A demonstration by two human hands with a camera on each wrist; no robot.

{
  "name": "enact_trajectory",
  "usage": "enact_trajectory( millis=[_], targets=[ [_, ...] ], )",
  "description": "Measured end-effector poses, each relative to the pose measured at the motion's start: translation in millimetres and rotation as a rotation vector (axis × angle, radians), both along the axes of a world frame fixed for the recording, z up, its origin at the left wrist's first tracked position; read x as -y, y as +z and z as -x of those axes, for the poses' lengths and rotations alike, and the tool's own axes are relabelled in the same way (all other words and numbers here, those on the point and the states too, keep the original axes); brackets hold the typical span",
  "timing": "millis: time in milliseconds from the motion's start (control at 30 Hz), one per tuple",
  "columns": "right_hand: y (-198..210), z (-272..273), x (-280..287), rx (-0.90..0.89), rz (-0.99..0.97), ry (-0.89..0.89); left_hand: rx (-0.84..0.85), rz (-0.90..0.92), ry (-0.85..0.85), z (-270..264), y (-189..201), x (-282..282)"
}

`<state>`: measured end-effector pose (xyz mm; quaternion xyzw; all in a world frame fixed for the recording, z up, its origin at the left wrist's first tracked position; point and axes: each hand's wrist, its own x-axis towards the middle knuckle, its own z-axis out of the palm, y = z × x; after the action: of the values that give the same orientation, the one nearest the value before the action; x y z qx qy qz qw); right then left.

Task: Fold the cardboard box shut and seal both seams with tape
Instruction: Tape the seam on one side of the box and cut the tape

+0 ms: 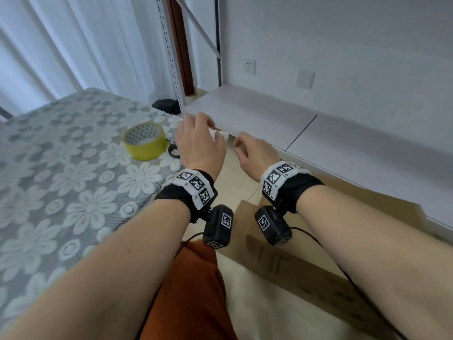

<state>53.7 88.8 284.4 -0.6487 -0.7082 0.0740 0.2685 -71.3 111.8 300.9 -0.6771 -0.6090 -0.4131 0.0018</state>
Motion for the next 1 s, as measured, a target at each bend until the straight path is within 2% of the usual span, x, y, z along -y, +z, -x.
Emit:
enact_trajectory(
  millis=[33,100,167,267,400,567,667,800,867,933,1000],
  targets=[
    [2,7,-3,0.018,-0.019,0.046,-0.077,0.005,0.046,5,0,-5],
    [1,19,-8,0.048,-0.025,0.145,-0.192,0.129,0.163,18,1,-13],
    [-1,30,-10,0.07,-0.043,0.22,-0.244,0.271,0.25,30,1,-18],
    [-4,46,-13,0.101,-0.026,0.321,-0.367,0.43,0.309,46,-1,-18],
    [-2,61,-16,0.039,0.086,0.329,-0.515,0.471,0.282,56,1,-20],
    [2,71,-27,-0.133,0.094,0.244,-0.551,0.419,0.207,60,5,-25],
    [4,67,-30,-0.391,0.151,0.187,-0.511,0.333,0.15,54,8,-22],
    [13,59,-29,-1.117,0.352,0.064,-0.378,0.225,0.034,37,19,-16],
    [16,49,-26,-1.408,0.38,0.036,-0.301,0.153,-0.059,22,23,-12],
    [15,34,-22,-1.538,0.387,0.018,-0.23,0.124,-0.156,6,25,-4],
    [9,10,-18,-1.548,0.361,-0.03,-0.234,0.149,-0.265,-14,24,4]
  ],
)
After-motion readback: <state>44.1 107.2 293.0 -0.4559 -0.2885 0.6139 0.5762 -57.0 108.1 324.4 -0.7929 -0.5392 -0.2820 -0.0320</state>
